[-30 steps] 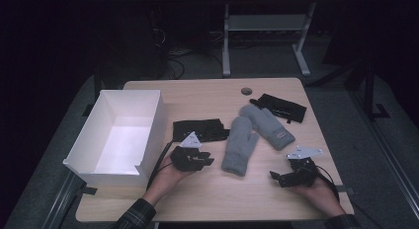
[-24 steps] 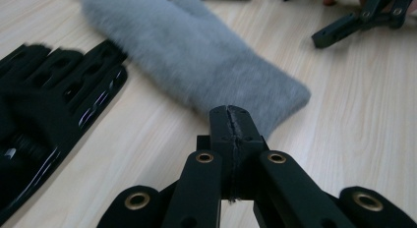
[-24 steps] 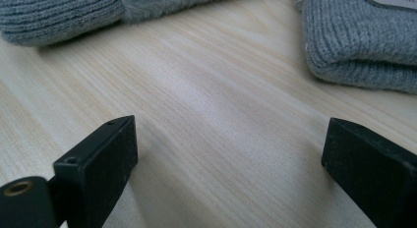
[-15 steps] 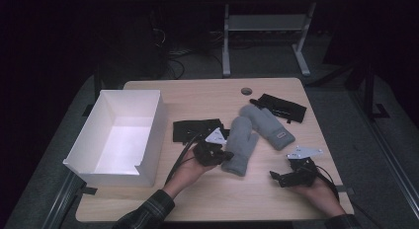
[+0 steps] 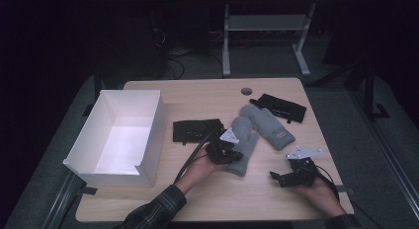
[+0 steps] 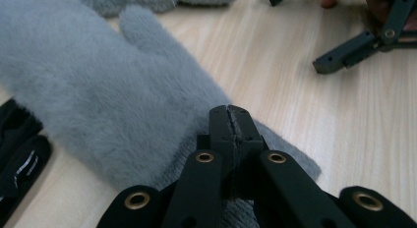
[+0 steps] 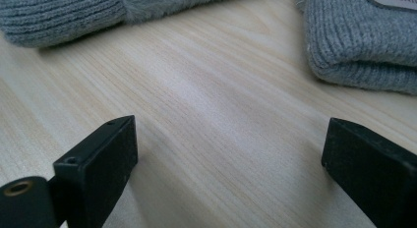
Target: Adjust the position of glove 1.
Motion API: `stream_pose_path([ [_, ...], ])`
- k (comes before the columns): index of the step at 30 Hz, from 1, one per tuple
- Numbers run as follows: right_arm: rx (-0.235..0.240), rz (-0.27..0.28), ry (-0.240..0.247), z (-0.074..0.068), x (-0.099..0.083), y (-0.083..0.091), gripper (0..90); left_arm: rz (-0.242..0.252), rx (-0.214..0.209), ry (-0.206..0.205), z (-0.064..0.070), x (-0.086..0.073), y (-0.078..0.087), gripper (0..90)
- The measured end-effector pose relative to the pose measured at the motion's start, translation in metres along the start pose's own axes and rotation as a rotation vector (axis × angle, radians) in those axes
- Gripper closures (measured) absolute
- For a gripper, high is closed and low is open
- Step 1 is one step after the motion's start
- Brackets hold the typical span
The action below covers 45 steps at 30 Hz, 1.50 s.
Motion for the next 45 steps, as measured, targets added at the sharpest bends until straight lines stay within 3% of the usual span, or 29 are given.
stream_pose_path([
  [13, 0.000, -0.001, 0.006, 0.000, 0.000, 0.000, 6.5, -0.037, -0.040, -0.010, 0.011, -0.023, 0.026, 89.6],
  [19, 0.000, 0.003, 0.003, 0.000, 0.000, 0.000, 6.6, -0.045, -0.058, 0.009, 0.017, -0.037, 0.042, 89.5],
  [26, 0.000, 0.003, 0.003, 0.000, 0.000, 0.000, 6.6, -0.059, -0.045, 0.005, 0.018, -0.055, 0.065, 89.6],
  [29, -0.002, 0.004, 0.003, 0.000, 0.001, -0.001, 6.6, -0.050, -0.033, 0.009, 0.015, -0.055, 0.069, 89.5],
  [35, -0.005, 0.006, 0.005, 0.000, 0.001, -0.001, 6.6, -0.018, 0.014, -0.010, 0.000, -0.026, 0.061, 89.4],
  [40, -0.004, 0.007, 0.004, 0.000, 0.001, -0.001, 6.6, -0.001, 0.037, 0.017, -0.016, -0.007, 0.040, 89.5],
  [45, -0.004, 0.006, 0.004, 0.000, 0.001, -0.001, 6.6, -0.071, 0.039, 0.006, -0.023, -0.010, 0.017, 89.6],
])
Point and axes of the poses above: each handheld gripper's, and its own axes: y roughly backward along the jaws, x roughly out of its top, z roughly to its right, the point moved 4 cm from there along -y, roughly forward along the jaws
